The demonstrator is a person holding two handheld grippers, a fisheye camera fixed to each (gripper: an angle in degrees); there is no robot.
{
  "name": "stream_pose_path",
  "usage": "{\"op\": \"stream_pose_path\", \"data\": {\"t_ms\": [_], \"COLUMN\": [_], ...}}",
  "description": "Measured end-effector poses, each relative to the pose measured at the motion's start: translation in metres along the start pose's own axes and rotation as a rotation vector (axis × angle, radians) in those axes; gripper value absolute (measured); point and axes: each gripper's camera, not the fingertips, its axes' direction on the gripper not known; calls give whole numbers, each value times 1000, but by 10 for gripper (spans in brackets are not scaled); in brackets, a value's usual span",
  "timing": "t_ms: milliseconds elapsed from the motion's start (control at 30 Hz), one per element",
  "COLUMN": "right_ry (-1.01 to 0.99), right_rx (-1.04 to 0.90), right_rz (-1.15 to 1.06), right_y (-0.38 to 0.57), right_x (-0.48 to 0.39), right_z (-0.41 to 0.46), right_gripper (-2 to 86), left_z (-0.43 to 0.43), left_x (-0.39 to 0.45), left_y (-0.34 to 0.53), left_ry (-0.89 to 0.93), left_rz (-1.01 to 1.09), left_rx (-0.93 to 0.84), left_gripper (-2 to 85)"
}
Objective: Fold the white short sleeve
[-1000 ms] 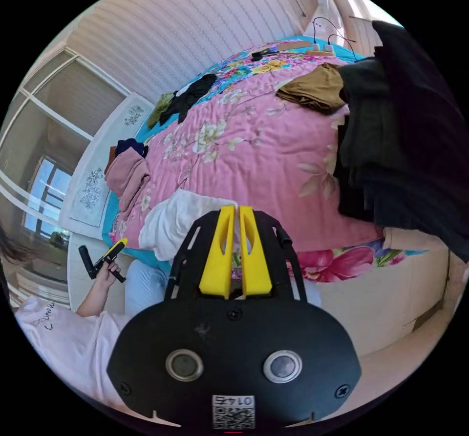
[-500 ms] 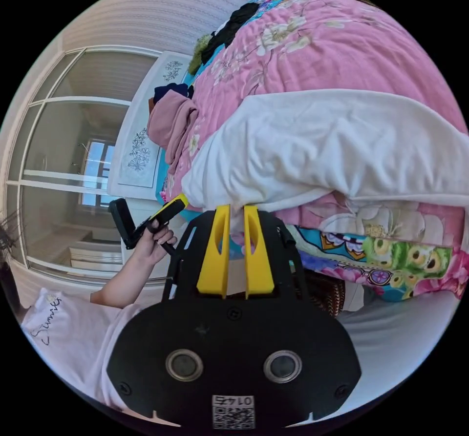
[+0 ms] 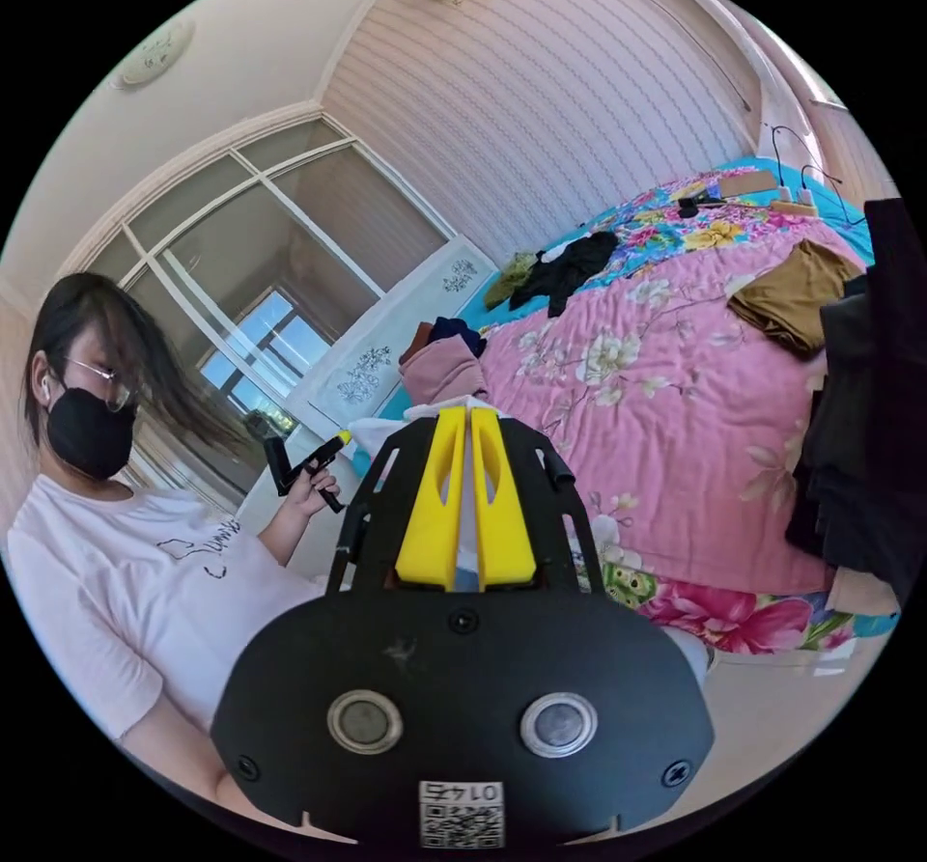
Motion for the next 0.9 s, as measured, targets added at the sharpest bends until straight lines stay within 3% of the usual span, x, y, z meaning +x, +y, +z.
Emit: {"op": "stream_pose_path", "data": {"t_ms": [200,333,433,733,900], "right_ry": [47,163,249,381,356], "right_rx": [-65,-267,-290,-569,-483], "right_rz": [-111,-123,-2,169,334], "right_y": [-60,-134,-150,-41,-17], "right_x": [-10,14,58,126,155], "right_z": [-17,56,106,190,196], "right_gripper": [4,13,31,81,84], "left_z": [9,87,130,175,230], "left_x": [-24,-81,-123,-155,-172], "left_y": [-59,-80,-60,28,29], "left_ry": [-71,-181,-286,-309,-349], "left_rz": [68,-15,-146,-263,-288], "left_rx": [22,-113,-200,-412,-482], "left_gripper": [-8,-8,-9,22,50]}}
